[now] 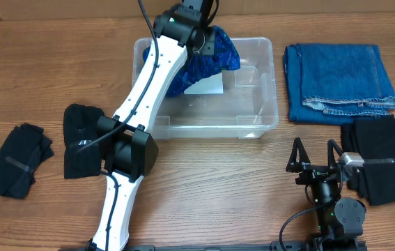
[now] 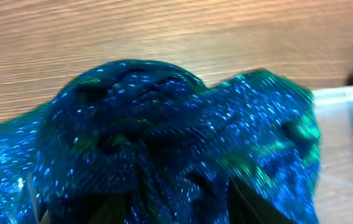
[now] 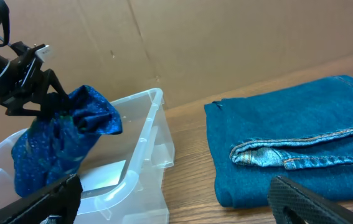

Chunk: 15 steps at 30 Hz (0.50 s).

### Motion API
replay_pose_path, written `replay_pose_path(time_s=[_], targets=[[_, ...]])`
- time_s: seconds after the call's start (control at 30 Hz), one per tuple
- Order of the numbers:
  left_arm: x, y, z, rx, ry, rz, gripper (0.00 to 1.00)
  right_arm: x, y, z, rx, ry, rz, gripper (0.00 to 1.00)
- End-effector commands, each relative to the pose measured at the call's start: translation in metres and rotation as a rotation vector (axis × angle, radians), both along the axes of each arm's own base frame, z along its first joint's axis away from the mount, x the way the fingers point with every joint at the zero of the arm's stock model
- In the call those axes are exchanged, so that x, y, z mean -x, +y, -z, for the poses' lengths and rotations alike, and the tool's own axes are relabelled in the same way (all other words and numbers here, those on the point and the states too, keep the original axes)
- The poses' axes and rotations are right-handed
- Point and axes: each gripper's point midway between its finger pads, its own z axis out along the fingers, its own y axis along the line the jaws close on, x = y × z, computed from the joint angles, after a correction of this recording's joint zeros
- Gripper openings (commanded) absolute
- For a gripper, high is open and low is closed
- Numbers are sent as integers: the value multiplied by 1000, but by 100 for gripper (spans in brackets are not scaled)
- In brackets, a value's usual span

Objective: Pack container
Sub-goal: 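Carry the blue-green fabric into the container and release it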

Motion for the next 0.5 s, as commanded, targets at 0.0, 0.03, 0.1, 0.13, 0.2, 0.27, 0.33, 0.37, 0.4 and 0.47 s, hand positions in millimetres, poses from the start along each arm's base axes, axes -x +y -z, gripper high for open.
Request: replay_pose_path(time_s=[0.0, 0.03, 0.1, 0.13, 0.2, 0.27, 0.33, 0.37, 0.4, 0.47], targets=[[9, -24, 3, 26, 12, 153, 52, 0, 1, 2, 2, -4, -5, 100], [12, -29, 4, 25, 13, 186, 52, 0, 1, 2, 2, -4, -5, 100], [19, -38, 5, -8, 9, 260, 52, 0, 1, 2, 2, -4, -5, 100], [22, -42, 6, -20, 7, 288, 52, 0, 1, 2, 2, -4, -5, 100], [26, -47, 6, -34, 5, 321, 51, 0, 1, 2, 2, -4, -5, 100], [30, -51, 7, -46, 7, 348, 50, 0, 1, 2, 2, -4, -5, 100], [34, -53, 9, -59, 16, 369, 50, 0, 1, 2, 2, -4, -5, 100], [36, -53, 10, -69, 20, 383, 50, 0, 1, 2, 2, -4, -5, 100], [37, -52, 10, -74, 21, 389, 50, 0, 1, 2, 2, -4, -5, 100], [37, -52, 11, -81, 19, 400, 50, 0, 1, 2, 2, -4, -5, 100]])
